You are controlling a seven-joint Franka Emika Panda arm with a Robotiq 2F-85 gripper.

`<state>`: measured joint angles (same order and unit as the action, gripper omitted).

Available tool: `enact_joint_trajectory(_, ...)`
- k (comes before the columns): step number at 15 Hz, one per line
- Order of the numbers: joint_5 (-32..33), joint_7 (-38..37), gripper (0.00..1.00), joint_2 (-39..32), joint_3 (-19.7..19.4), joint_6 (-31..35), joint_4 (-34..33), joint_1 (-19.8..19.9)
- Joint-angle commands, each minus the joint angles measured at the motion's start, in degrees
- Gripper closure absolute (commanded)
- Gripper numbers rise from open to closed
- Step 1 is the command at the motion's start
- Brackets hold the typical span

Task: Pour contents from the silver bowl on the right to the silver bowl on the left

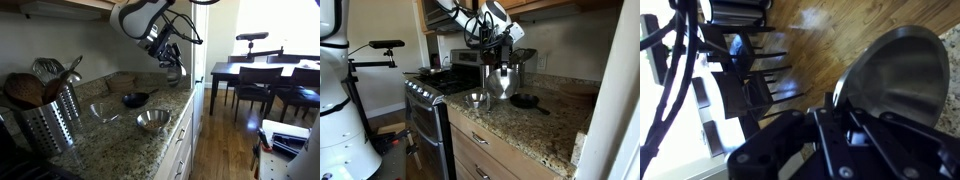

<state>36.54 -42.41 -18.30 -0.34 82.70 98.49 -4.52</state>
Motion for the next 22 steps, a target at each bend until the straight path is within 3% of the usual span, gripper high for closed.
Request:
enact_joint_trajectory(1, -4.4, -3.4, 0.92, 2.4, -2.1, 7.5, 3.8, 2.7)
enact_joint_trajectory(8, -13.5, -2.3, 0.92, 1.6, -6.8, 21.6, 7.1, 7.8)
enact_joint_trajectory(14, -22.0, 4.3, 0.92, 0.9, -7.2, 31.4, 9.4, 9.6)
enact_joint_trajectory(22, -33.8, 15.8, 0.92, 0.1, -6.9, 35.4, 11.6, 9.4)
